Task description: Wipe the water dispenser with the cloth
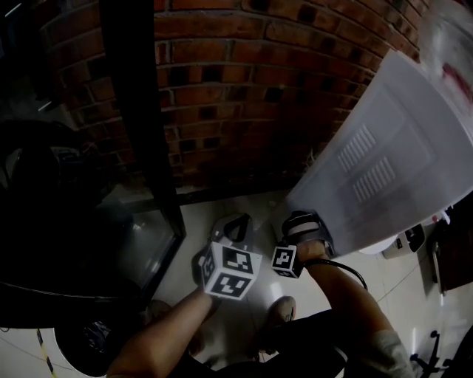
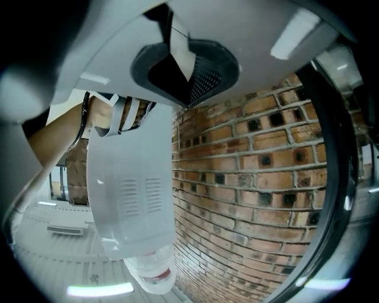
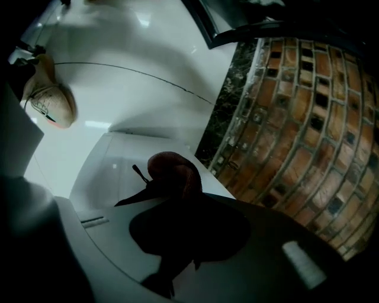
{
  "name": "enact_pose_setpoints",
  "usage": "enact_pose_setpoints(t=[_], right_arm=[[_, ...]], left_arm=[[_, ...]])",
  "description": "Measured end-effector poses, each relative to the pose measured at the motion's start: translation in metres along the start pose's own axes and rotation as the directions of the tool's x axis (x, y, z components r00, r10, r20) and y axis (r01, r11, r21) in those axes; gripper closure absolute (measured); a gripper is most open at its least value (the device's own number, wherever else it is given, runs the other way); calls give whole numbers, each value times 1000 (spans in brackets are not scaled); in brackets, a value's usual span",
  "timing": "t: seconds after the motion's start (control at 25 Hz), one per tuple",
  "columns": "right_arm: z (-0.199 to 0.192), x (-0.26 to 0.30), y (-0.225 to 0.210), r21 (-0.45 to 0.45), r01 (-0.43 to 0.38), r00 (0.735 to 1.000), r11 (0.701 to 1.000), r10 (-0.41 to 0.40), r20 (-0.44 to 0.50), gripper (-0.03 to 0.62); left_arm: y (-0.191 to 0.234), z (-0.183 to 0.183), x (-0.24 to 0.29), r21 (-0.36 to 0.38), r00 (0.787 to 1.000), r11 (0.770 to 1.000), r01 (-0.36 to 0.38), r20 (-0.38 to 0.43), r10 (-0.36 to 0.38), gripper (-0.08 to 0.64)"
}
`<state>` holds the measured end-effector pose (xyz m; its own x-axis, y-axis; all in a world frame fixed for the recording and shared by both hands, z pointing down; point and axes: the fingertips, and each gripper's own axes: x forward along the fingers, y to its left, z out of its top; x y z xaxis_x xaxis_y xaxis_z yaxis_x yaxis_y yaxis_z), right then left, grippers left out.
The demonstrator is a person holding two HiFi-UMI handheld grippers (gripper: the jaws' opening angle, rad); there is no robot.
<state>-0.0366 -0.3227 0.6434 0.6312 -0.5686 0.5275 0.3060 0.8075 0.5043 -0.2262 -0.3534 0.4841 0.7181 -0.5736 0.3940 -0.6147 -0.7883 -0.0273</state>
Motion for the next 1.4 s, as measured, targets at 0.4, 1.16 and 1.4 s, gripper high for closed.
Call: enact_pose_setpoints(t=[0.4,1.16,1.4], right_arm=[[64,59,48,-89,-100,994,991,102,23,517],[-3,-53,-29,308,58,989,950,-96,110,517],[-111,-155,-87,533,226,961,815,-276,14,517]], left_arm=[[2,-14,2,-5,999,1000,-15,-29,15,560],[1,43,-38,-27,992,998,-56,113,59,560],[-17,78,-64,-46,980,998,-45,193,53,560]])
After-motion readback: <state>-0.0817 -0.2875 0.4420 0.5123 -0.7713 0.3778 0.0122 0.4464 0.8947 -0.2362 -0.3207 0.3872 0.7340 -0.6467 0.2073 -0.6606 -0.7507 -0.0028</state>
